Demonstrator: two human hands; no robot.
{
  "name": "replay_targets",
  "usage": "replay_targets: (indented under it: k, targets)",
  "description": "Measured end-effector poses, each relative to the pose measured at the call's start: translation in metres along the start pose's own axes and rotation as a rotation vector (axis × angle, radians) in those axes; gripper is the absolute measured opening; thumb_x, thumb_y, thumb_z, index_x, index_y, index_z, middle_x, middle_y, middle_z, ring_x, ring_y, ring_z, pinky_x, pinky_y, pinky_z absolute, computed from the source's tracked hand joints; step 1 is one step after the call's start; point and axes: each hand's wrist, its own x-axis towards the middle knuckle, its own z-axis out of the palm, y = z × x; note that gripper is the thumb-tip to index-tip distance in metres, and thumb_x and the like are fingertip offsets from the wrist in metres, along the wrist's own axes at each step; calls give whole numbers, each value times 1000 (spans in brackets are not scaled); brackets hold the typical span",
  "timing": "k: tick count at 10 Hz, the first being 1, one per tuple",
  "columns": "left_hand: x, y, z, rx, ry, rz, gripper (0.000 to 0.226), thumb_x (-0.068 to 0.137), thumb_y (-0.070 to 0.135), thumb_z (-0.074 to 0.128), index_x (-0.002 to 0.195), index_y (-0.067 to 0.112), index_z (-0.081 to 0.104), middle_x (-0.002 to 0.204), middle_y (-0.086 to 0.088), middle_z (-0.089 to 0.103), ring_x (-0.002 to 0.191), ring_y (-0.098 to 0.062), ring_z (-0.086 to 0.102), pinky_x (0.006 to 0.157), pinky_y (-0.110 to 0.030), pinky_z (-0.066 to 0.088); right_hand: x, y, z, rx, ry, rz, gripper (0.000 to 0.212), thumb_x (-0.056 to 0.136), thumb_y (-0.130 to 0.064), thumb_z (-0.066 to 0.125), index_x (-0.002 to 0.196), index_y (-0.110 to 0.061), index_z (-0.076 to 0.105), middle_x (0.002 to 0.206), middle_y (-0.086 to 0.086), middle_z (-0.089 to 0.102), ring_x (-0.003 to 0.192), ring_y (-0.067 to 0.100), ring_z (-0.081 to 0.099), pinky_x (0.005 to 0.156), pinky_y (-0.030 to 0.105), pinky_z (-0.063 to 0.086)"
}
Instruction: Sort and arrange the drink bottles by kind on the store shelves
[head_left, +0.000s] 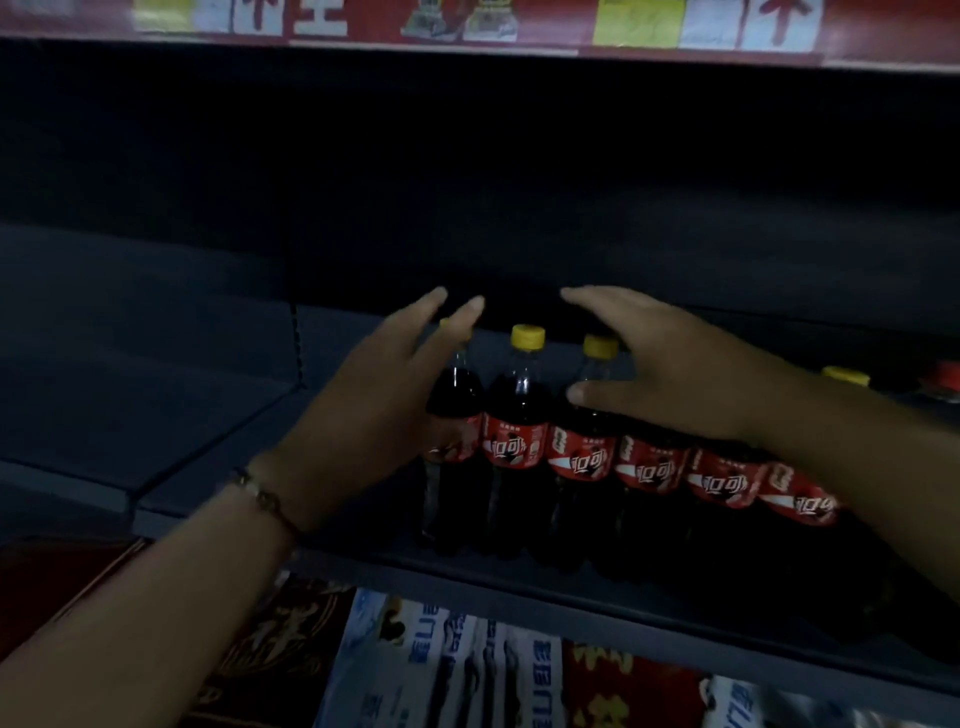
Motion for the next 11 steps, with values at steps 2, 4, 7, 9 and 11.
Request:
replay_targets:
  k: [2,4,7,9,11]
  targets:
    - [31,-14,-9,56,-367,-43,126,71,43,86,152,46,-10,151,5,31,124,-22,51,93,-37,51,-23,38,0,26,-126,91,94,79,-55,70,152,-41,14,152,-10,30,135,7,31,102,21,30]
    - [29,-17,-7,117,-286,16,124,68,52,84,155,45,-4,158,9,17,117,-19,53,84,-27,44,-26,45,15,117,-26,69,88,75,-66,58,151,-45,19,158,-11,23,144,6,17,114,26,22]
    - [53,36,13,184,-116,297,93,81,67,62,152,11,37,148,-14,45,135,-32,42,111,-53,32,-32,68,18,635,11,10,58,77,-61,58,132,-55,44,109,-66,15,115,-40,2,87,-13,9]
    - [44,62,0,28,-268,79,79,86,57,66,148,13,43,152,-15,41,145,-34,33,111,-56,34,-36,55,-16,824,-58,201,49,91,-46,61,138,-43,47,152,-24,32,142,-10,17,109,15,19]
    - [48,106,-46,-226,-500,-260,71,93,50,51,156,35,21,164,-5,21,151,-31,17,117,-55,28,-48,26,-78,872,-198,478,57,84,-67,50,135,-43,47,145,-11,45,128,13,50,100,34,47]
